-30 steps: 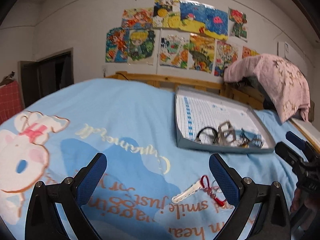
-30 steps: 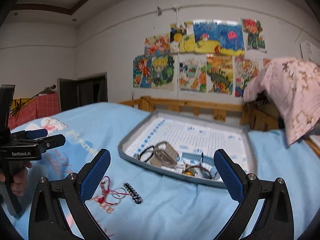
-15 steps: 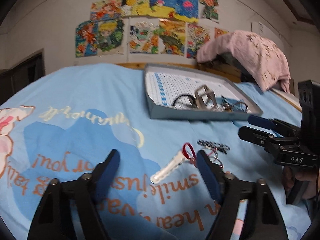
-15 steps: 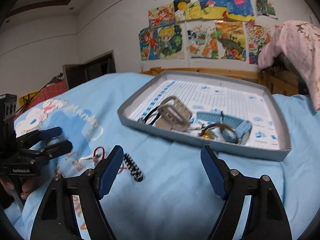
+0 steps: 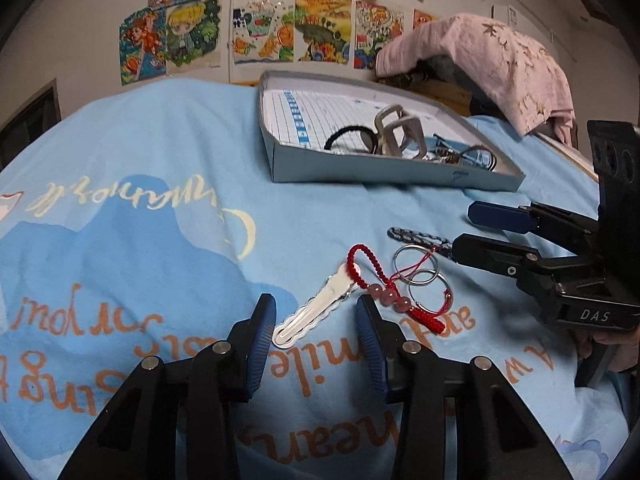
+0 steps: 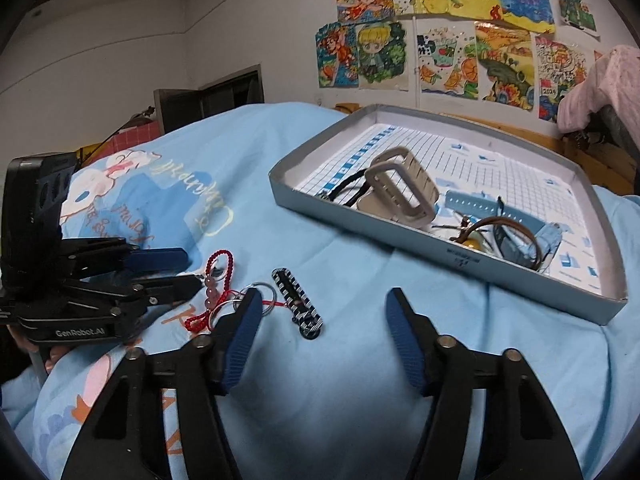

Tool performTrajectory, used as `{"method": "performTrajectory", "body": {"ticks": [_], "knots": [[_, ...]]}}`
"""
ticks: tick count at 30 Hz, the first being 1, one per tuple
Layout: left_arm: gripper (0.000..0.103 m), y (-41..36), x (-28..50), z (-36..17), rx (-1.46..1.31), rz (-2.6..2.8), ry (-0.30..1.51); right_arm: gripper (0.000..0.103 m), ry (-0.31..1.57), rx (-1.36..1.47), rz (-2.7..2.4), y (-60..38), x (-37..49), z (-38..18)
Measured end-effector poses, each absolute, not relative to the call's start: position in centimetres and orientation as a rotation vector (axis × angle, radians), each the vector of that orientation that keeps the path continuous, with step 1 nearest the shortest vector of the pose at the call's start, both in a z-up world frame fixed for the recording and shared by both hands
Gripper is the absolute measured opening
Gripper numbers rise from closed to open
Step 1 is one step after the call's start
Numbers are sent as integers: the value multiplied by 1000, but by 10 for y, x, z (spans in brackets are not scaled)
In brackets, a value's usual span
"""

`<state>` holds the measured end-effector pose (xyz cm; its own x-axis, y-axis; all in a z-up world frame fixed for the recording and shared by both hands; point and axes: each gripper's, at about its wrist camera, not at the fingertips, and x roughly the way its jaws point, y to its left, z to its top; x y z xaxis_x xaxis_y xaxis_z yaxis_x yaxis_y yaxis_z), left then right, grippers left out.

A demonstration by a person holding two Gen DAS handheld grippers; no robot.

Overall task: Organize jewelry
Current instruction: 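Move left tool to the silver key while right tool approaches the striped hair clip, then grasp the silver key with left tool while right tool grasps the black-white striped clip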

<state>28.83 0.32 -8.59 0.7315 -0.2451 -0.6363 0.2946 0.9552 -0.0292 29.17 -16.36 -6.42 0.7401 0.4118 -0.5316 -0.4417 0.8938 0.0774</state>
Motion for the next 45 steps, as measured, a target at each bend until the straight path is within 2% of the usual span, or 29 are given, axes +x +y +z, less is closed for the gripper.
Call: {"method": "performTrajectory", "body": {"ticks": [6, 7, 9, 12, 14, 19, 20, 26, 27, 29, 33, 42, 45], "knots": [[40, 1, 292, -92, 90, -286, 727, 54, 605, -53, 488, -161, 297, -69], [40, 1, 293, -93, 96, -283, 731, 47, 612, -53, 496, -160, 298, -70], [39, -3, 293, -94, 112, -278, 739, 44, 630, -59, 506, -157, 300, -72], [34, -4, 292, -95, 123, -290, 749, 44, 640, -69, 517, -152, 301, -74], [29, -6, 290, -95, 133, -302, 757, 35, 646, -74, 523, -150, 301, -75], [13, -10, 285, -96, 152, -340, 768, 35, 652, -66, 528, -149, 300, -76], [11, -11, 284, -96, 154, -345, 771, 32, 652, -65, 529, -150, 301, -76], [6, -16, 280, -96, 187, -343, 780, 29, 658, -66, 530, -150, 302, -78], [5, -18, 279, -96, 195, -338, 774, 29, 660, -66, 531, -150, 302, -78], [5, -19, 275, -94, 205, -329, 757, 19, 664, -66, 532, -150, 303, -79], [5, -16, 272, -91, 187, -324, 748, 14, 666, -75, 535, -146, 302, -81], [4, 11, 270, -88, -63, -353, 912, 14, 660, -40, 529, -152, 300, -82], [4, 11, 265, -87, -82, -341, 912, 14, 661, -35, 526, -153, 300, -83]]}}
